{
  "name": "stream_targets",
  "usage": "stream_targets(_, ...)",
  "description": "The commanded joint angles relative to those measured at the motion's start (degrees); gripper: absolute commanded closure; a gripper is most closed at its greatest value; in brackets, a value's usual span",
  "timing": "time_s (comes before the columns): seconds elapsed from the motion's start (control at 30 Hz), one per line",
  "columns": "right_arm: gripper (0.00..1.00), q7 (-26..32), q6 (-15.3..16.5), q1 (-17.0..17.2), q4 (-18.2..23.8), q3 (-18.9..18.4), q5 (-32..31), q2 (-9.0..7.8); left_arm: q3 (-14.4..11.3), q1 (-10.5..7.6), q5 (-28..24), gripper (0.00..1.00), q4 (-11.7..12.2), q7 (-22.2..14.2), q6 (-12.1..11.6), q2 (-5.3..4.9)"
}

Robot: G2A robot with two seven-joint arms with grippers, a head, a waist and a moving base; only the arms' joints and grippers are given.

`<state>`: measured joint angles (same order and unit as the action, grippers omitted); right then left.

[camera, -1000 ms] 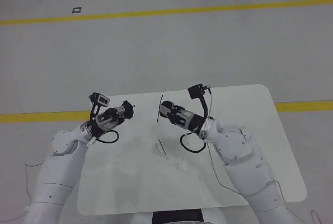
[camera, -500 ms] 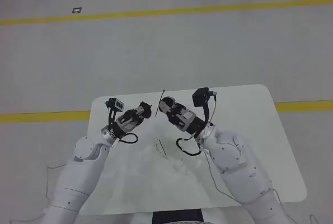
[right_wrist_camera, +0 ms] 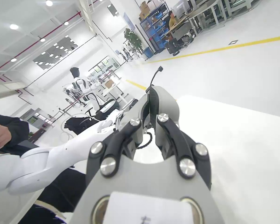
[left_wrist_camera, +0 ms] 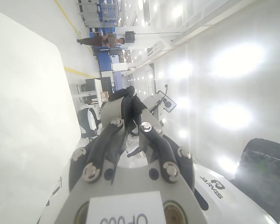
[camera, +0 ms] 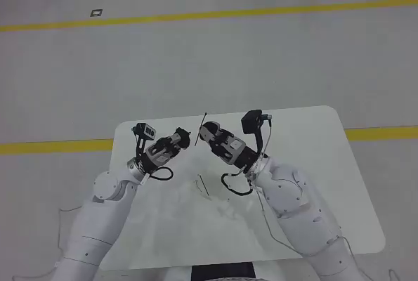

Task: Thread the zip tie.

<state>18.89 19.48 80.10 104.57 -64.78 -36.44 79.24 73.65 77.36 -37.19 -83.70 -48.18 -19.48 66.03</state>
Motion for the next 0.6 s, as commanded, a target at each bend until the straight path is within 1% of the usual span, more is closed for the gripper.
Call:
stream_targets(0.0,1.0,0.0,0.0,0.0,0.0,0.0,0.0,0.0,0.0,0.0,0.0,1.0,0.0,0.0,0.0,0.0)
stream_targets(0.47,1.0,-0.2,-0.1,0.0,0.0,0.0,0.0,0.0,0.0,0.0,0.0,1.0,0.0,0.0,0.0,0.0)
stream_targets(0.5,1.0,-0.8,-0.3,0.0,0.3,0.0,-0.6,-0.01,0.0,0.0,0.0,1.0,0.0,0.0,0.0,0.0)
stream_targets(0.57,1.0,-3.4,-1.1,-0.1,0.6,0.1,-3.0,0.01,-0.4,0.26,0.6,1.0,-0.5,1.1,0.3,0.05)
